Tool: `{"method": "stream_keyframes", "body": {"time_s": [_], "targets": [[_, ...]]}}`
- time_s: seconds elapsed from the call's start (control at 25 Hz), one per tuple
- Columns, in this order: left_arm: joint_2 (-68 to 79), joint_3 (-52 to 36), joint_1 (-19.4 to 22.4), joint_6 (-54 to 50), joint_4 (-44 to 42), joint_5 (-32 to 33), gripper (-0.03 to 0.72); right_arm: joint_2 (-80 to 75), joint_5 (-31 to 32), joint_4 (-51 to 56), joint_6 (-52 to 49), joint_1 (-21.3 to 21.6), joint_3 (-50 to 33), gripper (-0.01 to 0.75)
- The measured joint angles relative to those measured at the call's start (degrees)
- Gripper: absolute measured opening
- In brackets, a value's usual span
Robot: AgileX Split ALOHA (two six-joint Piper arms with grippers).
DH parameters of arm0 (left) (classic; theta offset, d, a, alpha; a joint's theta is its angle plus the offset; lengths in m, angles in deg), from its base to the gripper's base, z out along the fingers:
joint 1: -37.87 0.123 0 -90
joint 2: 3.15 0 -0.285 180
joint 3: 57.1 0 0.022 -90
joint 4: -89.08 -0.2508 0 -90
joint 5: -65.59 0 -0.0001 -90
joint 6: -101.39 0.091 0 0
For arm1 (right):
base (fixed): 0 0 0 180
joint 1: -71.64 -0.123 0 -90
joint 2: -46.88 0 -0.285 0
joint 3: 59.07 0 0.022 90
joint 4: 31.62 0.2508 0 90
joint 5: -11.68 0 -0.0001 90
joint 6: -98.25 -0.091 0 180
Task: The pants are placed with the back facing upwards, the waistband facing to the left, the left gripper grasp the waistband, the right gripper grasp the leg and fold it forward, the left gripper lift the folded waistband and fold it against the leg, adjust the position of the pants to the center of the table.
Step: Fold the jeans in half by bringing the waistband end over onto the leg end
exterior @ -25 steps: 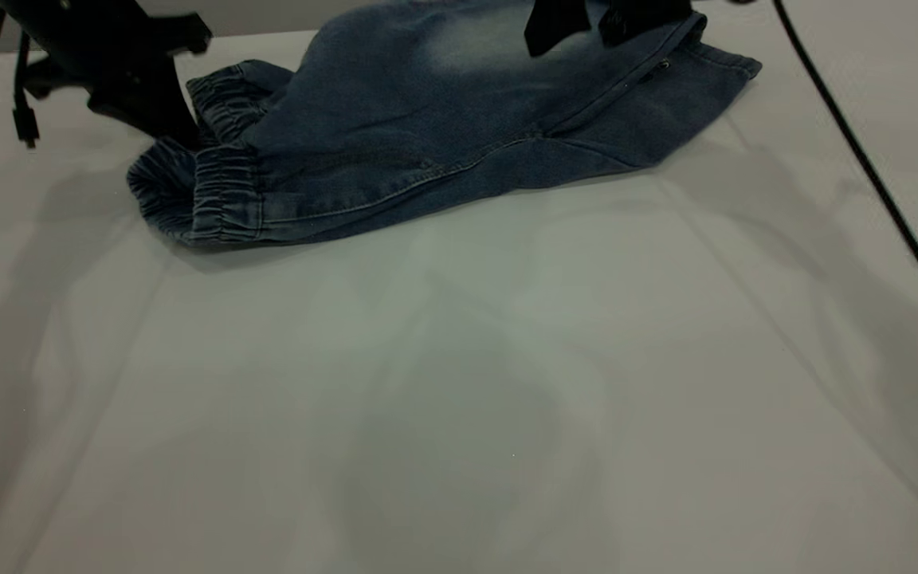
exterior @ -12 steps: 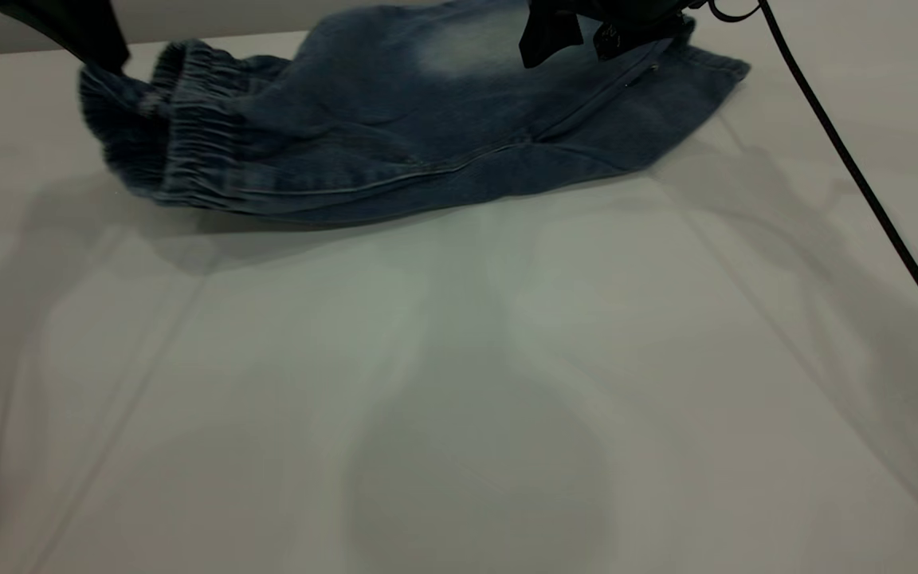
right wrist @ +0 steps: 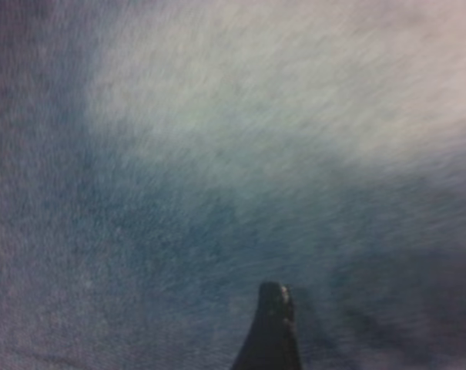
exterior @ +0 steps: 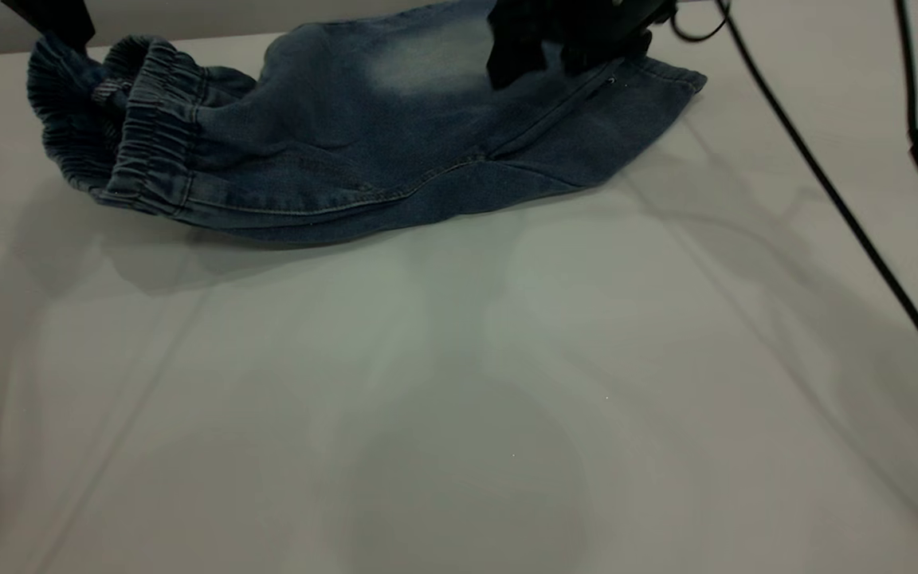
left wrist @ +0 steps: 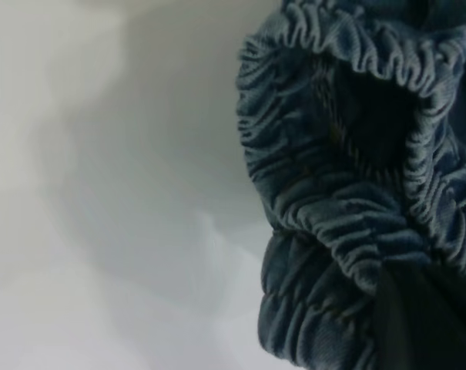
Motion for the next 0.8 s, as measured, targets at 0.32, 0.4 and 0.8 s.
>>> {"method": "stream_keyframes", "body": {"time_s": [0.32,0.4,0.8], "targets": [[0.05,0.0,-0.65,3.64,7.73,-4.08,0.026,-1.46,-0.03,-1.7,0.05,-1.51,0.0,0.549],[0.05,0.0,-1.41,6.14,11.42,-5.28,0.026,-1.5,1.72,-1.83,0.05,-1.93,0.0,0.549],[0.05,3.73,-5.5,7.96,16.55,-10.48,0.026,-1.77,10.47,-9.28,-1.18,-5.89,0.0,0.54]]}}
